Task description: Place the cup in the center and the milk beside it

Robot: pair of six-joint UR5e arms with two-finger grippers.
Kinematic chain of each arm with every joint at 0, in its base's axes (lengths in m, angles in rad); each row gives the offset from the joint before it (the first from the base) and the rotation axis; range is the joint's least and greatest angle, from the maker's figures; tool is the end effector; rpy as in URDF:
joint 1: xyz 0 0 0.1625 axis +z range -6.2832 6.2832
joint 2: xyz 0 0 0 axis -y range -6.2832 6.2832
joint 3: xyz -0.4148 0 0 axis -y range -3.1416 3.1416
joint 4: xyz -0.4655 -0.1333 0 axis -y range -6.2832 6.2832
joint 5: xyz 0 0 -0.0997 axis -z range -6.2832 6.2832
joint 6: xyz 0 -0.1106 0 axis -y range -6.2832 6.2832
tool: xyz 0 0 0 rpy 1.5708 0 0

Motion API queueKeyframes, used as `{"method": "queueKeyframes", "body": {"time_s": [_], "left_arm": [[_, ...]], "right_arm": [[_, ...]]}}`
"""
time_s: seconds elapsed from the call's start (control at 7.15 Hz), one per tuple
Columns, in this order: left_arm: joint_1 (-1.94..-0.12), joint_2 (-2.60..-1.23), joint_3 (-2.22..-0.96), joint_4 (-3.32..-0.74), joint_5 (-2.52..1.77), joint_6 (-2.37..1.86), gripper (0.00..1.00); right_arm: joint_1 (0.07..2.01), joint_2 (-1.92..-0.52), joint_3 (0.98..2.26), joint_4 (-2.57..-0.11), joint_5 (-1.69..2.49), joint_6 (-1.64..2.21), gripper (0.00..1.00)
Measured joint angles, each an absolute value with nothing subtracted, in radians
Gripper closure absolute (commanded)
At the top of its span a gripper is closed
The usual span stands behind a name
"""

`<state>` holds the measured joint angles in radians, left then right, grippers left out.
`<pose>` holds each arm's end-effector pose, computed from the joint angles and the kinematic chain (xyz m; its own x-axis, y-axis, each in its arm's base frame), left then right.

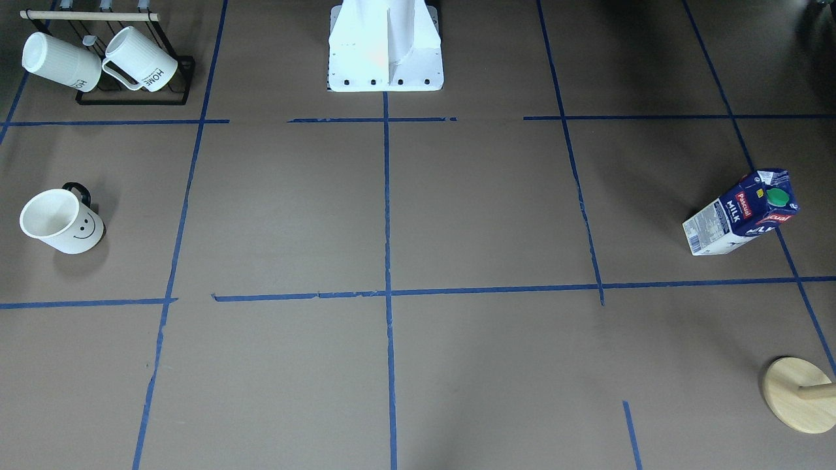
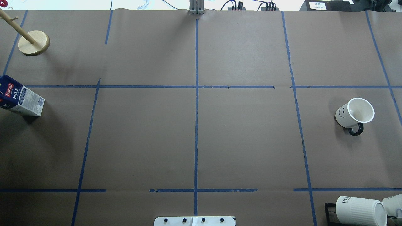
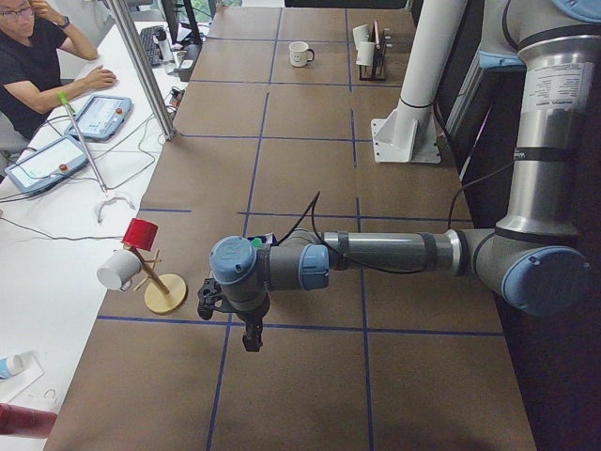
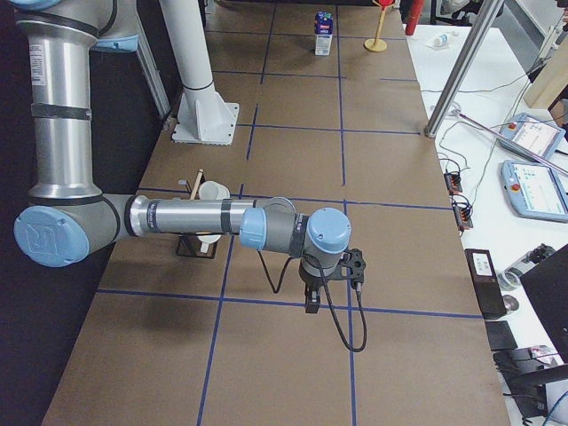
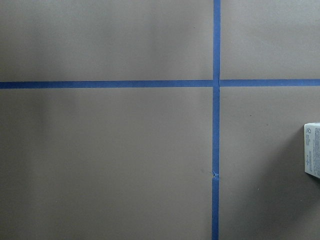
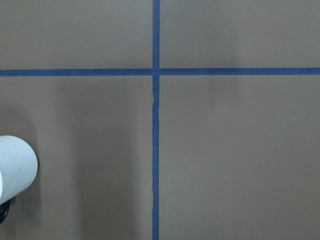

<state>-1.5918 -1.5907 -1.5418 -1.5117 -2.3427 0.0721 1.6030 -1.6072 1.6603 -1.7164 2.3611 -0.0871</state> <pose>-0.0681 -0.5665 0.6673 0.7151 0.0095 -0.6990 -0.0306 0.9994 -0.0178 0.0721 -0.5398 0.6390 0.7013 0.0014 0.7129 0.0291 0.9991 -0.0305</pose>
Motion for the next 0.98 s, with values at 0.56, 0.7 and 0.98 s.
{"method": "queueKeyframes", "body": {"time_s": [0.56, 0.7, 0.98], "left_arm": [[-1.592, -1.588, -1.559, -1.509, -2.348, 0.073, 0.00], [-1.593, -1.587, -1.562, -1.510, -2.350, 0.073, 0.00], [-1.593, -1.586, -1.564, -1.512, -2.354, 0.069, 0.00]], "right_arm": [[1.603, -1.602, 1.669, -1.714, 2.362, -0.082, 0.00], [1.603, -1.601, 1.670, -1.713, 2.363, -0.081, 0.00], [1.603, -1.595, 1.670, -1.713, 2.364, -0.082, 0.00]]}}
